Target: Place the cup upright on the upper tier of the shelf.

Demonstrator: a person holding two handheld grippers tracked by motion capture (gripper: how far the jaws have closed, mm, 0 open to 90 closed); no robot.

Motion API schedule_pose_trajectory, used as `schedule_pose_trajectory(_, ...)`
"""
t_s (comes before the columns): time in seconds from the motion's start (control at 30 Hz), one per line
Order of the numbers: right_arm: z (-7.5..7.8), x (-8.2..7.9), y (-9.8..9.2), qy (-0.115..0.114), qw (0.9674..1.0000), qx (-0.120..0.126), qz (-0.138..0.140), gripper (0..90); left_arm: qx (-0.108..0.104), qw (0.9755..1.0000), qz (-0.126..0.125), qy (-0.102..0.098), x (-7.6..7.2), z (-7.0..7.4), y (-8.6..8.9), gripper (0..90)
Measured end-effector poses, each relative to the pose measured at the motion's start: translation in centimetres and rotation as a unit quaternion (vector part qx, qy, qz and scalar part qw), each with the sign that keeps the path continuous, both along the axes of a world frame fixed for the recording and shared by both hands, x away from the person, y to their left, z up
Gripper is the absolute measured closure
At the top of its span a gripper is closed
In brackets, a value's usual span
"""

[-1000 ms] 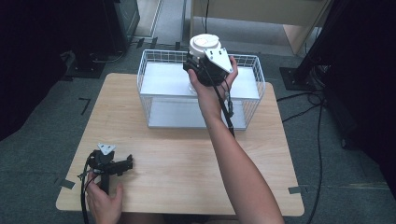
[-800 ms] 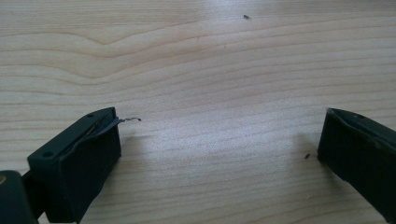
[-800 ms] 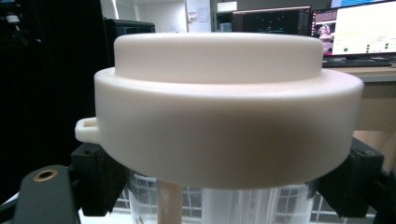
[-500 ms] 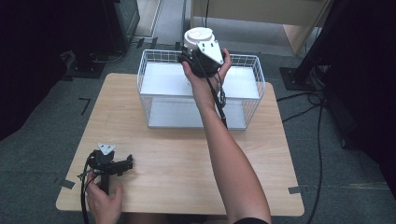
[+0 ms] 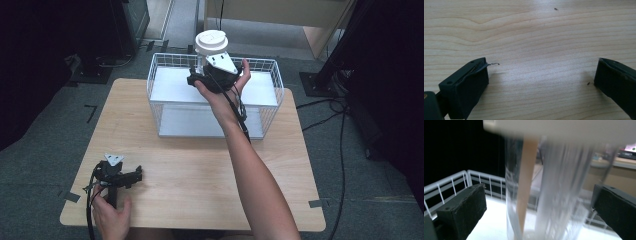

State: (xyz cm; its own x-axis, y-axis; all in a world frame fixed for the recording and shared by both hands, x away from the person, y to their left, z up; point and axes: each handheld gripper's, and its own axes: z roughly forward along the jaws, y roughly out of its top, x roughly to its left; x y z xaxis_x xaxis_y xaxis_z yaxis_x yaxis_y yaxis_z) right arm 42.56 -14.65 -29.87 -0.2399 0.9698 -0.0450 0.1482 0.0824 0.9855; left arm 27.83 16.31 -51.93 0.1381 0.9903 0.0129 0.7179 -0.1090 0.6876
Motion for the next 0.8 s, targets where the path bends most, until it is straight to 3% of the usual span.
schedule_pose_trajectory(0.07, -0.7, -0.3, -0.5, 0.004, 1.0, -0.008, -0.004, 0.0, 0.0, 1.0, 0.0, -0.001, 0.0, 0.0, 0.0, 0.0)
schedule_pose_trajectory(0.33, -3.4, -3.1, -2.9, 0.016, 0.9996, 0.018, 0.013, 0.0, 0.0, 1.0, 0.0, 0.0, 0.0, 0.0, 0.0, 0.0)
schedule_pose_trajectory(0.73, -7.1, -7.7, -5.3, 0.013, 0.9992, -0.004, 0.038, 0.0, 0.001, 1.0, 0.0, 0.0, 0.0, 0.0, 0.0, 0.0)
schedule_pose_trajectory(0.8, -8.3, -9.0, -5.7, 0.012, 0.9987, -0.021, 0.044, 0.0, 0.0, 1.0, 0.0, 0.0, 0.0, 0.0, 0.0, 0.0)
